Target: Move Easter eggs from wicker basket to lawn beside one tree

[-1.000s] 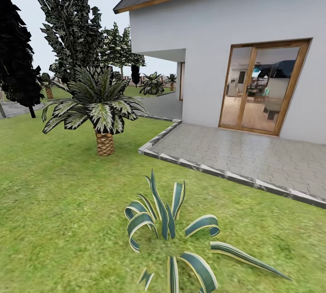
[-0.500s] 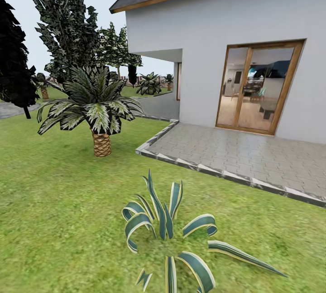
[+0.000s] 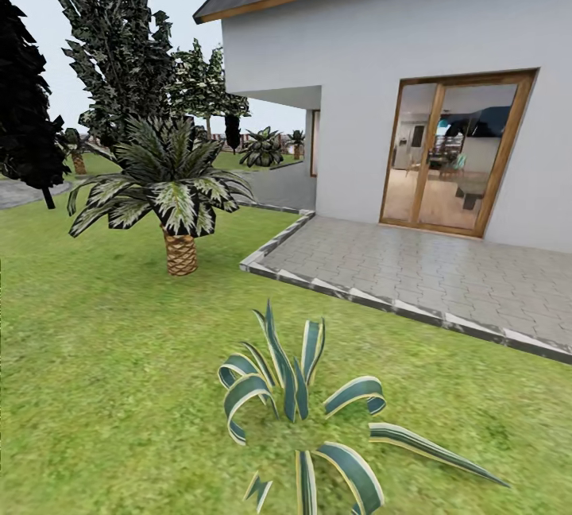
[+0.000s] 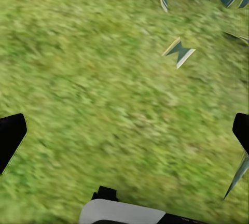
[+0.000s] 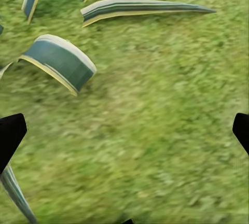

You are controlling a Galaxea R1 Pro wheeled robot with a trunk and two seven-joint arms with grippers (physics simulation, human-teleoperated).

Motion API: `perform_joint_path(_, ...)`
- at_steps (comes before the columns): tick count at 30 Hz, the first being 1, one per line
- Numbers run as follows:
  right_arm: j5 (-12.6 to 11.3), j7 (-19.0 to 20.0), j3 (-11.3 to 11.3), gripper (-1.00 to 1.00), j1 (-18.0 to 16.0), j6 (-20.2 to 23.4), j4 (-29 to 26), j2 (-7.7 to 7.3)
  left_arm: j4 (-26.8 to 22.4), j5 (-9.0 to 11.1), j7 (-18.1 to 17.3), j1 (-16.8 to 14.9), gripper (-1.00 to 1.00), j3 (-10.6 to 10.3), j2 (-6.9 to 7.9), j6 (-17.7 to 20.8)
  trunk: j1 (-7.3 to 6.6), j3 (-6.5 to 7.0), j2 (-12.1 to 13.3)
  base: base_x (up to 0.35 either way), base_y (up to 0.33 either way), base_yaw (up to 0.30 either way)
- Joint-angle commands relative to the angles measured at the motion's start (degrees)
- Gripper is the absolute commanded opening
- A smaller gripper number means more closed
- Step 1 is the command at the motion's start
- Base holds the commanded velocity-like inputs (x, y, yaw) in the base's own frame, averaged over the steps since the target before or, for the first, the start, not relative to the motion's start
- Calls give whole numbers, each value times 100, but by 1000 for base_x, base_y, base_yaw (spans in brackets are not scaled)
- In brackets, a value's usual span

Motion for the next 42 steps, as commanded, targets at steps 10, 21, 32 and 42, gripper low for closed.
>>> perform_joint_path(10, 11, 6, -40, 100, -2, -20, 4, 2, 6, 17, 0, -2, 100, 4, 0, -16, 2, -2, -4, 0, 216, 0)
perform_joint_path(21, 11, 6, -40, 100, -2, -20, 4, 2, 6, 17, 0, -2, 100, 4, 0, -16, 2, -2, -4, 0, 188, 0)
perform_joint_path(32, 11, 6, -40, 100, -2, -20, 4, 2, 6, 17, -2, -3, 100, 4, 0, -16, 2, -2, -4, 0, 188, 0)
perform_joint_path(42, 11, 6, -40, 100, -2, -20, -5, 2, 6, 17, -2, -2, 100, 0, 0, -16, 2, -2, -4, 0, 182, 0)
